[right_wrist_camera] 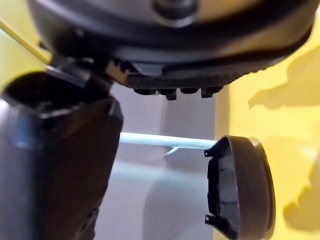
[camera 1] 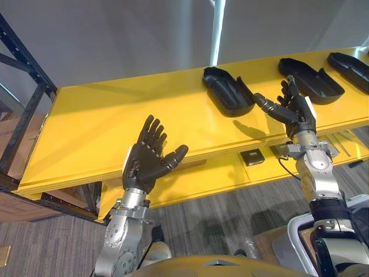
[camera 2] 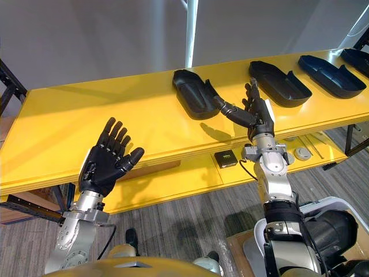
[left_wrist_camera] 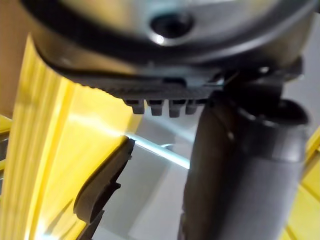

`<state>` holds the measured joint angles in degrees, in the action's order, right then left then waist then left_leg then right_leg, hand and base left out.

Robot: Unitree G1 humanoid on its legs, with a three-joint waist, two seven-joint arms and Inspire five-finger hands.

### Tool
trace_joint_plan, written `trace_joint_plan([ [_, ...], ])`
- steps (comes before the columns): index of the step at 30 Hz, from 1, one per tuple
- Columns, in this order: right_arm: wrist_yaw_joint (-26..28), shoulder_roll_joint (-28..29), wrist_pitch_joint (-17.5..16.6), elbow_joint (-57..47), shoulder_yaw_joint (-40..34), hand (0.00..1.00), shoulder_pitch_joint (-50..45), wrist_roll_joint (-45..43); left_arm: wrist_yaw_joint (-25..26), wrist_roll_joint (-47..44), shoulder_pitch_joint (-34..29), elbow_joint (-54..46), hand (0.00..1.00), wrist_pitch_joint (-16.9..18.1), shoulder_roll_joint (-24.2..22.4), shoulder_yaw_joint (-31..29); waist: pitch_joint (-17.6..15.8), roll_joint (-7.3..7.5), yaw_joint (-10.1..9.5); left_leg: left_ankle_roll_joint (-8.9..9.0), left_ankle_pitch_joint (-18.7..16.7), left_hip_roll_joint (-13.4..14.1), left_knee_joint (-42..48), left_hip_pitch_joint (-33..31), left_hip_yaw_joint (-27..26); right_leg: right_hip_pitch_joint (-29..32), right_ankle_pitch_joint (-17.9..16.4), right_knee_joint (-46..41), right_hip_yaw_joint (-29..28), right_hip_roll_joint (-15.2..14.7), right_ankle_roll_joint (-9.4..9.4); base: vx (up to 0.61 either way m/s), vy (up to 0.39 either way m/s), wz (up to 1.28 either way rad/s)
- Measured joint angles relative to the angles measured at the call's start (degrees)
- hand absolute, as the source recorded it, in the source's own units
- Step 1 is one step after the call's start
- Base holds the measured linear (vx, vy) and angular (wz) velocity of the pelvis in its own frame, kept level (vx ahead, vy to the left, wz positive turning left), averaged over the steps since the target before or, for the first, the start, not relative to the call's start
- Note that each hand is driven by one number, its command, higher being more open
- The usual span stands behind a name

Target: Walk over and take three plastic housings, then place them on the shelf

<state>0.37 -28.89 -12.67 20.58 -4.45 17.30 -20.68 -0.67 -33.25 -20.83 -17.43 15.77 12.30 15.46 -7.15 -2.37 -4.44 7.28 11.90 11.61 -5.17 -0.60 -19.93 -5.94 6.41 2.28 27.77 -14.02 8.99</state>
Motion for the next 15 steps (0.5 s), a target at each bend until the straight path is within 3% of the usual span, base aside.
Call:
trace_joint_plan([
  [5,-5.2,5.9,0.3,-14.3,-4.9,1.00,-9.8,-1.1,-0.6,0.1,-0.7,0.0,1.00,0.6,0.0,-0.5,-0.1,0.18,0.40,0.05,-0.7,0.2,0.0,1.6,-3.9,1.9,0.1,0.0,-4.3,0.0,-0.19,0.01,0.017,-0.37],
  [11,-11.4,16.3,4.7,-26.6,-8.0,1.00,-27.6,-1.7,-2.5,0.3,0.3,-0.2,1.00,0.9,-0.6,0.8,-0.1,1.55,6.20,1.68,-2.7,1.4,0.1,6.8,-14.0,5.0,0.3,-0.9,-14.2,1.2,-0.41,0.06,0.009,-0.85],
  [15,-13.7,21.4,6.0,-30.9,-8.5,1.00,-40.1,-2.8,-0.9,0.8,3.0,-0.1,1.00,1.5,-0.6,6.2,0.0,2.50,10.50,3.85,-5.1,2.3,0.2,11.1,-23.1,8.0,0.5,-1.2,-22.7,3.4,-0.69,0.05,0.008,-1.18],
])
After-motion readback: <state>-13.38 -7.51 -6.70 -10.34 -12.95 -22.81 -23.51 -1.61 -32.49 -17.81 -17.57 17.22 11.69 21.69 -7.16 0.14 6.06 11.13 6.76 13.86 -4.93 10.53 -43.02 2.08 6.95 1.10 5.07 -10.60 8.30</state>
